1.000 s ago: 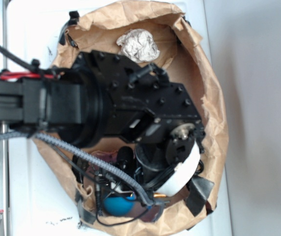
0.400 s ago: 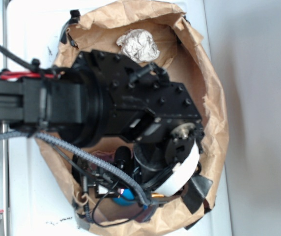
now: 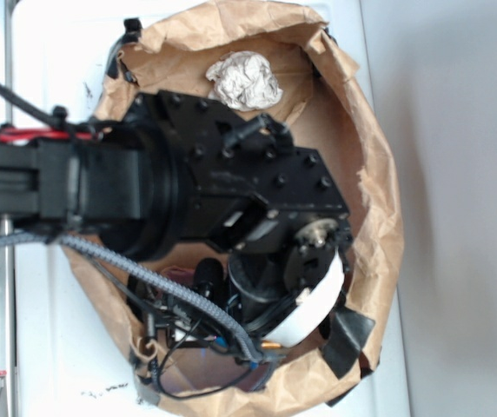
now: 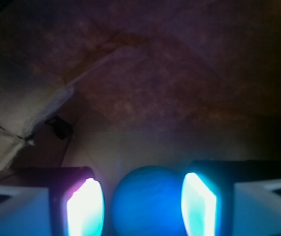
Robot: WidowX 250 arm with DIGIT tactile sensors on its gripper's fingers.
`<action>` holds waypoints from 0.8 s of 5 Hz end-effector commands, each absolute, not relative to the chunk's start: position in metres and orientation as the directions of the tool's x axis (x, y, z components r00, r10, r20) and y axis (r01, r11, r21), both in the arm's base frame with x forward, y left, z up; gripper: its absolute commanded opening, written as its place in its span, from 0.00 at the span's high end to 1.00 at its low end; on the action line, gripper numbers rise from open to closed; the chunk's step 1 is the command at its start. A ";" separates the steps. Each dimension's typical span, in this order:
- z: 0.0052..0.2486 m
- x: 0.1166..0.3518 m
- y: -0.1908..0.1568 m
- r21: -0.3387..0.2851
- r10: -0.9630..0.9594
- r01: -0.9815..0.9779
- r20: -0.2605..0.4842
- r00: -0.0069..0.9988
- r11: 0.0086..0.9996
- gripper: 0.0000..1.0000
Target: Grab the blue ball.
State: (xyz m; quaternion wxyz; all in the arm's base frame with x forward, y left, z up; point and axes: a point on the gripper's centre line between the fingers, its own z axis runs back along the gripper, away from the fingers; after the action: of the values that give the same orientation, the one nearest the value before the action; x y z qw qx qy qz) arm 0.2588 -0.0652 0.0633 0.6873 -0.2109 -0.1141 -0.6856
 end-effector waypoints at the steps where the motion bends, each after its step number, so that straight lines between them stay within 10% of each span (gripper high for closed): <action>1: 0.077 0.264 -0.063 -0.034 -0.915 0.998 0.402 -0.037 -0.055 1.00; 2: 0.086 0.265 -0.058 -0.034 -0.904 0.999 0.427 -0.024 -0.043 0.00; 4: 0.077 0.265 -0.057 -0.058 -0.918 0.997 0.396 -0.015 -0.042 0.00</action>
State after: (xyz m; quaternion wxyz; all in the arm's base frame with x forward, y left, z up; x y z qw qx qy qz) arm 0.2639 -0.0580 0.0640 0.6866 -0.1865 -0.1006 -0.6955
